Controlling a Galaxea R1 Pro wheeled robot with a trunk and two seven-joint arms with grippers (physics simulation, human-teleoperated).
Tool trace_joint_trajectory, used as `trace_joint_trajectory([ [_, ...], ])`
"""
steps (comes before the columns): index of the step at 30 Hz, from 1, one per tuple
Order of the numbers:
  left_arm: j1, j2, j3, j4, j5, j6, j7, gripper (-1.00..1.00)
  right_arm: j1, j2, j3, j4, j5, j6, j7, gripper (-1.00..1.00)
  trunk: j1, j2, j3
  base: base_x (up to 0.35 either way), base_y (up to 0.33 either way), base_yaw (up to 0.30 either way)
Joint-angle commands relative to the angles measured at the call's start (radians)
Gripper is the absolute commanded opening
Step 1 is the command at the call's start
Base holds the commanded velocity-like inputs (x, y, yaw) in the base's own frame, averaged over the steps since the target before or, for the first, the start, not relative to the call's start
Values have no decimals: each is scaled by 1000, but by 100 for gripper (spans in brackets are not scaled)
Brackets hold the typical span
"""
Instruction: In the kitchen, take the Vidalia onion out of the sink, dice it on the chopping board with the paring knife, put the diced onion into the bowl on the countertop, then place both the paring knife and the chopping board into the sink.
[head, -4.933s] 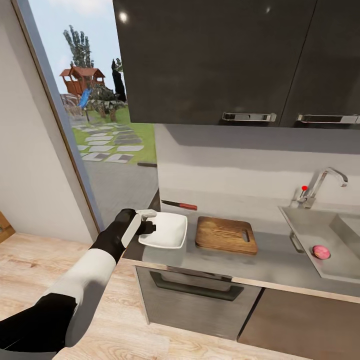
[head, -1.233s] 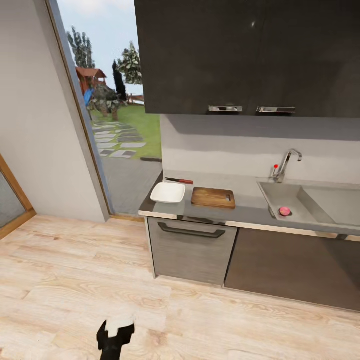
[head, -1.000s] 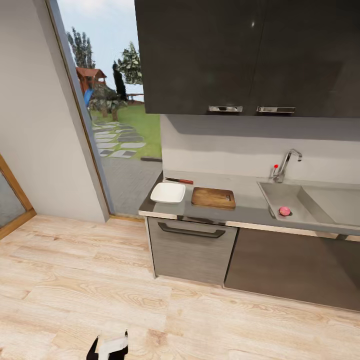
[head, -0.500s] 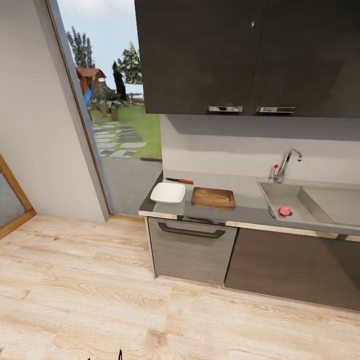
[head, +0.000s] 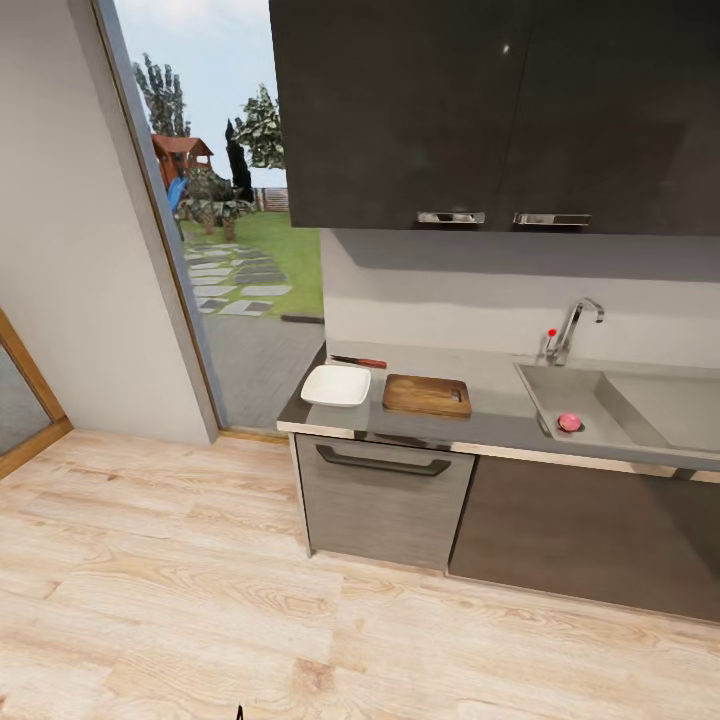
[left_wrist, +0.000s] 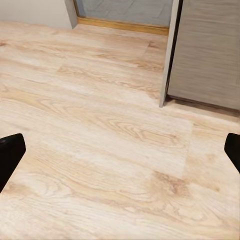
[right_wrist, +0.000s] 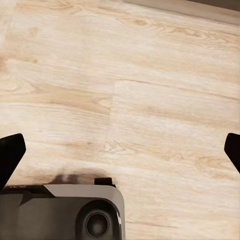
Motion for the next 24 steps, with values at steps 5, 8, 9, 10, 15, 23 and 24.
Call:
trace_joint_trajectory([
  [5,-2,-2,-9,4,7,13,2,100,-1,2,-2,1,11,-2,-8,100,1,-2,-2,-39,-4,0],
  [8,-2,-4,-9,4,5,56,1,100,-1,3,-2,1,11,-2,-8,100,1,-2,-2,-274,-15,0],
  [9,-2,-4,-9,4,5,58,1,100,-1,3,-2,1,11,-2,-8,100,1,-2,-2,-298,-36,0],
  [10,-2,-4,-9,4,5,62,1,100,-1,3,-2,1,11,-2,-8,100,1,-2,-2,-308,-57,0],
  [15,-2,-6,-9,4,5,67,0,100,-1,2,-2,1,11,-2,-8,100,1,-2,-2,-319,-81,0],
  [23,-2,-8,-9,4,5,68,0,100,-1,3,-1,1,11,-2,-8,100,1,-2,-2,-319,-101,0],
  [24,-2,-8,-9,4,5,68,0,100,-1,3,-1,1,11,-2,-8,100,1,-2,-2,-235,-69,0],
])
